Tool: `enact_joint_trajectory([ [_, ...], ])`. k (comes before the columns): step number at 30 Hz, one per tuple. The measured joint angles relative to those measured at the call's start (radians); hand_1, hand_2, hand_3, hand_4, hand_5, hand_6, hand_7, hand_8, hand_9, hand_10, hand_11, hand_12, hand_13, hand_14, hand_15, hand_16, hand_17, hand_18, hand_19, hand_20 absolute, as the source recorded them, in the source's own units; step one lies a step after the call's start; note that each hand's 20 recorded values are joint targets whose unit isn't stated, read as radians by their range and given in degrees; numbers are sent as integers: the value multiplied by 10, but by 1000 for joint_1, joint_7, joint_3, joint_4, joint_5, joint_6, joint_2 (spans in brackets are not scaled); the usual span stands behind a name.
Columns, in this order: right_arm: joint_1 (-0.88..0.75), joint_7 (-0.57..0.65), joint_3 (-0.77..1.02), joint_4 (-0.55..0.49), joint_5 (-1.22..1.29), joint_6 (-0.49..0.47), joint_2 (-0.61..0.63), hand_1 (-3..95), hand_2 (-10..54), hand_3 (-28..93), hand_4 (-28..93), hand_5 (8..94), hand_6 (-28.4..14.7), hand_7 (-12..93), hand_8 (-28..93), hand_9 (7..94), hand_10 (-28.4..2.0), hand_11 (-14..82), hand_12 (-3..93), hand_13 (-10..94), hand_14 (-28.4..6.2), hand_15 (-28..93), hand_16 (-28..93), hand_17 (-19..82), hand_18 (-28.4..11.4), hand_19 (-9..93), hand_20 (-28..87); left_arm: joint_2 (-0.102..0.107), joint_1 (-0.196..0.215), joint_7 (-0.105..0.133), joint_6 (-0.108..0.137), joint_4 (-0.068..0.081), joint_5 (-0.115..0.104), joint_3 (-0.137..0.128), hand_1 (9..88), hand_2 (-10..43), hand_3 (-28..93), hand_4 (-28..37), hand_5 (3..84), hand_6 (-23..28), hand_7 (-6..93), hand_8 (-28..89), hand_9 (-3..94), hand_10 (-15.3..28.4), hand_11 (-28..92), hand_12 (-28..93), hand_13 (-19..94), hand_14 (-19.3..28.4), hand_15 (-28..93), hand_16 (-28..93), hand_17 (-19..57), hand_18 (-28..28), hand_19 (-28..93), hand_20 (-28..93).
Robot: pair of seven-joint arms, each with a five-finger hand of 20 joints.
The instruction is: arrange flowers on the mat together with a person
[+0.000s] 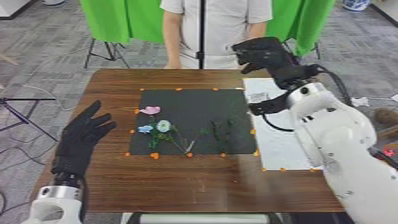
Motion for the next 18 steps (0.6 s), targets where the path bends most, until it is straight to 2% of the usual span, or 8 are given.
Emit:
enact_joint_trajectory([
  [4,-116,-11,119,-5,182,48,-3,213,20,764,-252,488,-5,140,-117,497,-168,153,147,404,-195,420,98,69,-241,558,219,-4,-12,0,0,5,1,4,241,42,799,-265,358,43,109,-90,359,161,198,89,280,244,395,-61,-89,258,473,161],
  [6,-178,-24,178,-5,278,50,-13,171,55,773,-259,422,-8,120,-107,440,-163,115,144,334,-208,353,110,28,-246,524,189,-5,-14,0,0,6,2,4,241,43,800,-265,359,42,108,-90,358,160,193,89,279,244,391,-57,-88,257,472,160],
  [9,-263,-68,233,-1,414,57,-25,164,64,769,-269,403,0,116,-105,423,-156,94,142,316,-207,305,123,10,-246,503,172,-6,-14,0,0,6,4,4,241,43,799,-266,360,42,107,-89,358,159,190,89,280,243,389,-54,-89,257,472,160],
  [13,-365,-210,235,22,539,60,-20,160,65,785,-276,411,11,132,-111,426,-144,90,144,315,-200,291,142,8,-244,495,170,-9,-14,0,0,9,4,4,239,43,801,-265,362,41,106,-89,360,160,190,91,281,247,395,-48,-89,257,475,161],
  [18,-467,-392,224,69,573,28,-11,154,69,791,-282,410,19,143,-121,425,-135,85,144,316,-193,271,154,7,-242,483,172,-13,-11,0,-1,12,4,5,239,43,801,-266,363,42,106,-88,364,162,191,92,283,248,400,-48,-89,257,476,163],
])
